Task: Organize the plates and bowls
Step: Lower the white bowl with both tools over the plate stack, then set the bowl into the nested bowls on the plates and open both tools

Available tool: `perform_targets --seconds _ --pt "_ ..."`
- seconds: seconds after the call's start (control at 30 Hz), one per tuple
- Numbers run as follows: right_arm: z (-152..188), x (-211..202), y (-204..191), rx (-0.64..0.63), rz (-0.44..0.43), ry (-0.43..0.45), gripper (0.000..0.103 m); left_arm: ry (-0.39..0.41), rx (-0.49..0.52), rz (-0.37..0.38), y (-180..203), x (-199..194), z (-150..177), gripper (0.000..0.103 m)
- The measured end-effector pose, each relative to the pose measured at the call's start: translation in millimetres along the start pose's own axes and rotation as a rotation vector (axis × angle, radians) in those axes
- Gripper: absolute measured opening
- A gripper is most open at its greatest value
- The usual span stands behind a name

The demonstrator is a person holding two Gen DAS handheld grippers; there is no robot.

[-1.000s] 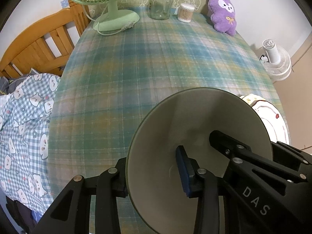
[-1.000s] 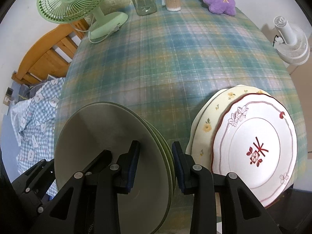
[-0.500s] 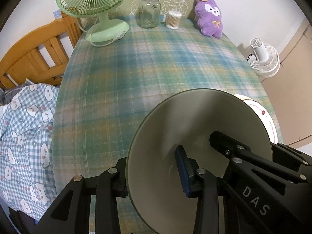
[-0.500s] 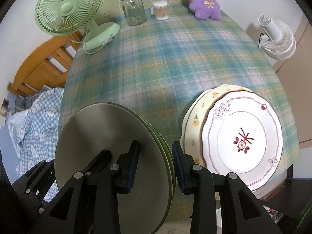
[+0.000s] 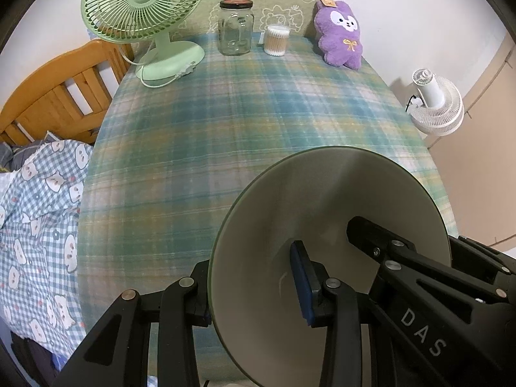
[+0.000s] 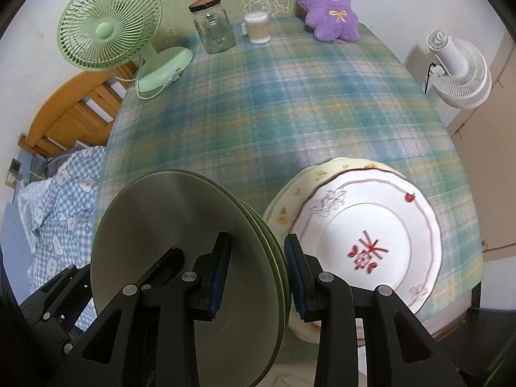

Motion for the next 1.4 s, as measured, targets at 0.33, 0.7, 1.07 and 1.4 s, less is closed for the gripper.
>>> perform_targets --seconds 0.33,0.7,1.07,1.4 --pt "-8.9 -7.8 49.2 -0.015 -0.008 -0.002 0.037 0.004 -0.019 -0.013 50.2 5.2 -3.6 0.037" --pt "-14.6 -7.3 100.0 -0.028 -0.006 -0.014 0.037 -0.005 -0.037 -0.018 98.3 18.9 -3.4 0.037" --pt "-5.2 5.4 129.1 -0.049 -0.018 -0.068 0.037 -0.050 -0.078 -0.041 125.2 34.7 11.2 0.037" --pt "-1.2 14.7 139.0 -0.057 -0.027 -0.091 0.037 -0.050 -0.087 -0.070 133.6 42.9 16.6 0.037"
Point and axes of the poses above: each gripper's, at about its wrist camera, not at the fingertips, and x roughly the way its jaws point, y to its right, z to its underside, the point moved 9 cm from there along x, roughly the way its jaws point, and after that the axes turned 15 degrees about y, right-handed, at the moved point
